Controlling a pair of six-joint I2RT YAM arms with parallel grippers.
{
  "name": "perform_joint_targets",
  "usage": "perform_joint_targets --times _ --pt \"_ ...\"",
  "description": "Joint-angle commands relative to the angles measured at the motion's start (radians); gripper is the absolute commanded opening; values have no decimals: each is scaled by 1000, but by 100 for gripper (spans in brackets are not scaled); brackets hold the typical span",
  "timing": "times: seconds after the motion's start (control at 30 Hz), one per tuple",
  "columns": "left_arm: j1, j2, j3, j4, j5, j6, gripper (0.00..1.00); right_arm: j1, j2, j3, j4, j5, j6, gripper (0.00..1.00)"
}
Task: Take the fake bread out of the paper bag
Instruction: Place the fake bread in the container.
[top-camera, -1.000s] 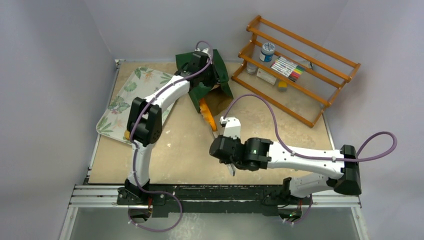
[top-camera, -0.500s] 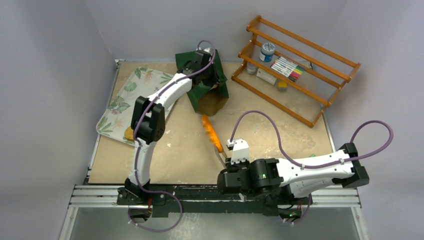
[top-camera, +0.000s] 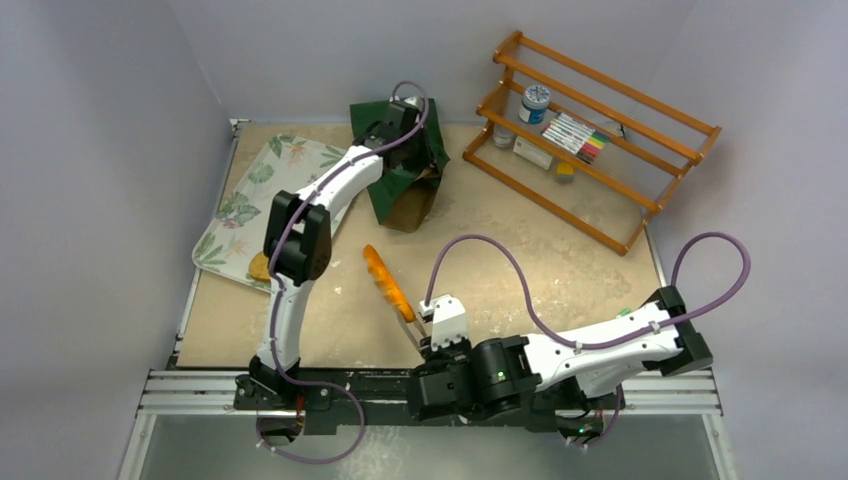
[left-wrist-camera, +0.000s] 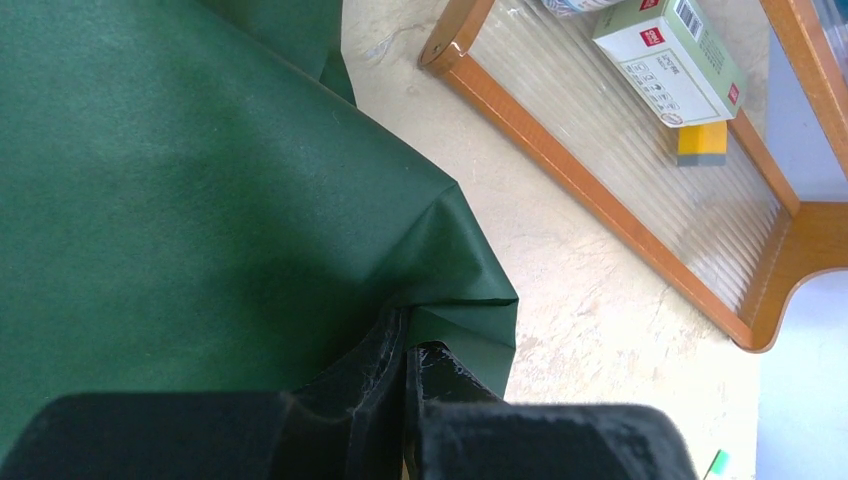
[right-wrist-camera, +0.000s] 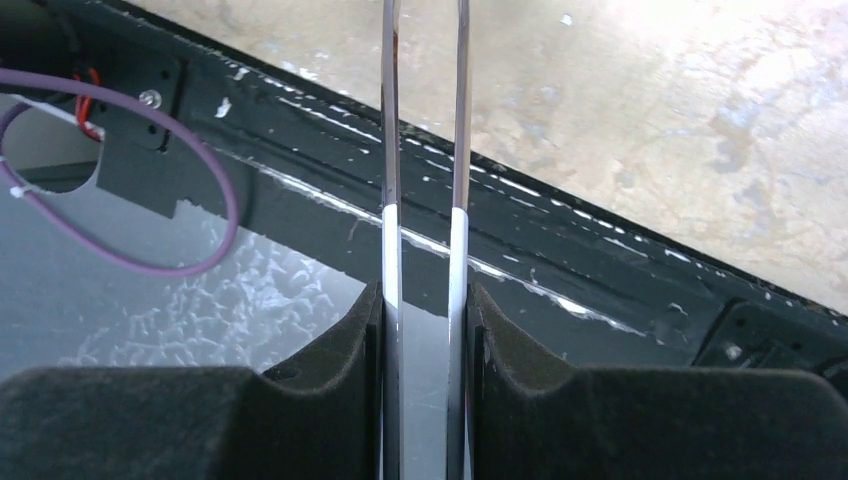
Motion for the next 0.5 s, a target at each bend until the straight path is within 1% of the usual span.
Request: perform_joint_targets --times 0.0,0.13,0.23,0.47 --pt "38 -15 39 22 -29 52 0 6 11 61 112 65 -118 0" --pt "40 -40 24 23 -1 56 0 -24 48 68 250 77 -256 0" --pt "41 -57 10 22 22 56 0 -86 54 50 384 63 -368 0" --pt "47 -110 -26 32 50 46 0 -266 66 -14 726 -62 -626 0"
